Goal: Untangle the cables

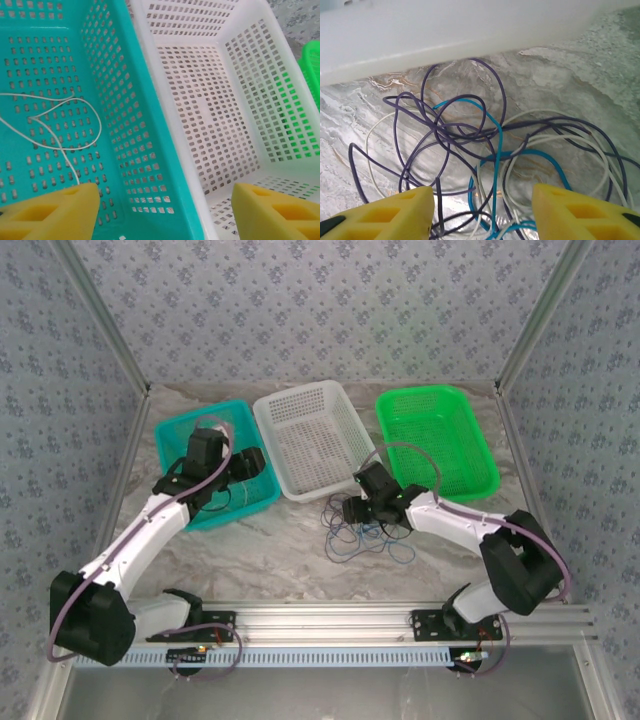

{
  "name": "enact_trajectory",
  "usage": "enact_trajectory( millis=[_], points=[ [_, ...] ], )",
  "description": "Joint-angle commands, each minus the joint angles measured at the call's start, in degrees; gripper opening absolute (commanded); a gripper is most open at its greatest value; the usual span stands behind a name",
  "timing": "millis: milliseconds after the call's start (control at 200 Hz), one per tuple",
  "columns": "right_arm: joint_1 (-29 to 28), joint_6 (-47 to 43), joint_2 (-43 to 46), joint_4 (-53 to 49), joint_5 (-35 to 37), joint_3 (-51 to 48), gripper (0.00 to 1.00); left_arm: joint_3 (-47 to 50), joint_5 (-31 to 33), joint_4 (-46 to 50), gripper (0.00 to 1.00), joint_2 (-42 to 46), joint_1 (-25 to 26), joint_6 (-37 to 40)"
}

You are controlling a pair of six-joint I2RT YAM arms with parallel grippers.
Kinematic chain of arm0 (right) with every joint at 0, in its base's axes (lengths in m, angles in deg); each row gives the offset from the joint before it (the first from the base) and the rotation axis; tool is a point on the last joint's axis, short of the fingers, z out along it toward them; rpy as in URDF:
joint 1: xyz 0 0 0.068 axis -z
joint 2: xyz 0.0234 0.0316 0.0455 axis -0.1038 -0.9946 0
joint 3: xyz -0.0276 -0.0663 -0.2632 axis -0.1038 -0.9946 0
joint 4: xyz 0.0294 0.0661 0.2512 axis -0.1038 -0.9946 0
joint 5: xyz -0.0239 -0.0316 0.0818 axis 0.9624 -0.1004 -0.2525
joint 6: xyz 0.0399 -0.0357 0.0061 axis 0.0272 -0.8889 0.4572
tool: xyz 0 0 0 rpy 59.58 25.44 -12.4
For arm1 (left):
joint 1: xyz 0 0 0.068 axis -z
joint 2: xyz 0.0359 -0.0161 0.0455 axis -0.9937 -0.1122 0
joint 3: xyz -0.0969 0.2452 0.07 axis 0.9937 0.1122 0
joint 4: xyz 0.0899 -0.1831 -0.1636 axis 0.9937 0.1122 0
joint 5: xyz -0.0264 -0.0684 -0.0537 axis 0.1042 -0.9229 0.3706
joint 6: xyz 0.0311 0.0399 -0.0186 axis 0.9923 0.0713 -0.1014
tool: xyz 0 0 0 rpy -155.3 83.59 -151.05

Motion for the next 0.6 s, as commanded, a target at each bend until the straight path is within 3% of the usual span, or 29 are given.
enact_trajectory(
  millis=[0,95,215,415,595],
  points=[
    [0.16,-0.49,-1.35,2.37,-1.21,1.66,0.40,-0.36,0.85,-1.16,0.71,1.04,0.27,1.56],
    [0.02,-0.55,0.42,0.92,0.55,1.21,0.13,-0.21,0.90,-1.31,0.71,1.51,0.37,1.86],
    [-0.32,-1.42,5.89,-0.62,2.30,-0.39,0.00,0.09,1.12,-1.77,0.71,1.57,1.12,2.53],
    [-1.66,-3.89,18.52,-7.00,3.54,-0.96,0.00,-0.55,4.29,-4.22,0.71,1.11,6.72,7.34],
    [-1.21,-6.56,25.67,-13.98,0.81,2.30,0.00,-0.57,-2.36,-11.76,0.70,-0.37,11.45,12.82]
  ],
)
